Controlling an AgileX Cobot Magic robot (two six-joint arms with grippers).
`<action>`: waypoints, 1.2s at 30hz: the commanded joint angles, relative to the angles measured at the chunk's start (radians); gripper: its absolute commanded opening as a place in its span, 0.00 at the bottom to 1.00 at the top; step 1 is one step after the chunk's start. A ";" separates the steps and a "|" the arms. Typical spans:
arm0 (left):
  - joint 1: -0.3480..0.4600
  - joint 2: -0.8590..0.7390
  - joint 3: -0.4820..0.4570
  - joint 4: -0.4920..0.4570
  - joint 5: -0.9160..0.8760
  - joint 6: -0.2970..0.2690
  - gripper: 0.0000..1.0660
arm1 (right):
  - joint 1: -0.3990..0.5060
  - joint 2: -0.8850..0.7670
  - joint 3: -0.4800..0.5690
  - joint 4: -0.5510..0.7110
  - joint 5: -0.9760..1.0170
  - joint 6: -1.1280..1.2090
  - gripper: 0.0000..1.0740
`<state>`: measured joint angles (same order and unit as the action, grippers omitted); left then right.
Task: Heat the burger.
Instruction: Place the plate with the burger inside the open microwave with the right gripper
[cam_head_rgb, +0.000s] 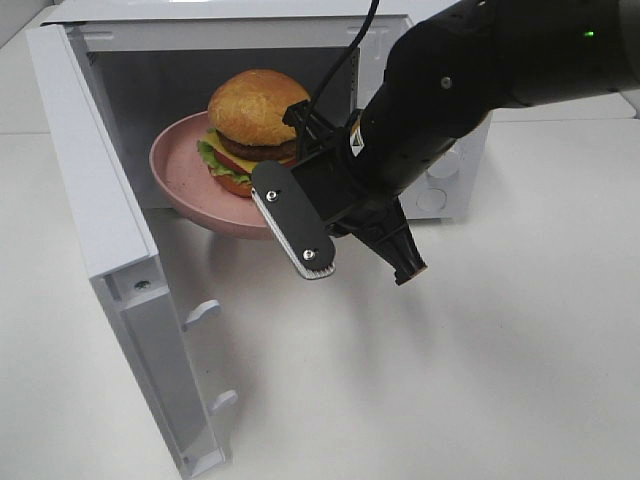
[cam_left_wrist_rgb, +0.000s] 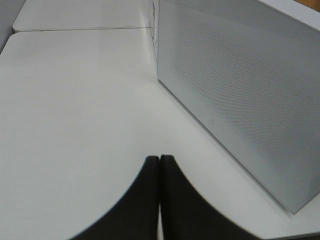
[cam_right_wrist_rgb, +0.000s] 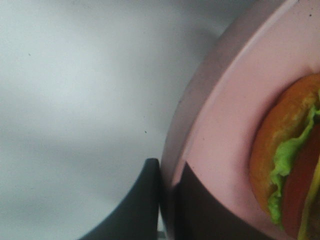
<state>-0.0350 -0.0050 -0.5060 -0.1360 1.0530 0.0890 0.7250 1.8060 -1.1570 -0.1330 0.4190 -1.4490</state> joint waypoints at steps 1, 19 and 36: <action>0.004 -0.019 0.002 -0.002 -0.011 -0.005 0.00 | -0.005 0.017 -0.049 -0.001 -0.022 -0.025 0.00; 0.004 -0.019 0.002 -0.002 -0.011 -0.005 0.00 | -0.017 0.331 -0.448 -0.004 0.109 0.205 0.00; 0.004 -0.019 0.002 -0.002 -0.011 -0.005 0.00 | -0.072 0.498 -0.702 0.003 0.186 0.429 0.00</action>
<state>-0.0350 -0.0050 -0.5060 -0.1360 1.0530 0.0890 0.6560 2.3060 -1.8460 -0.1320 0.6260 -1.0360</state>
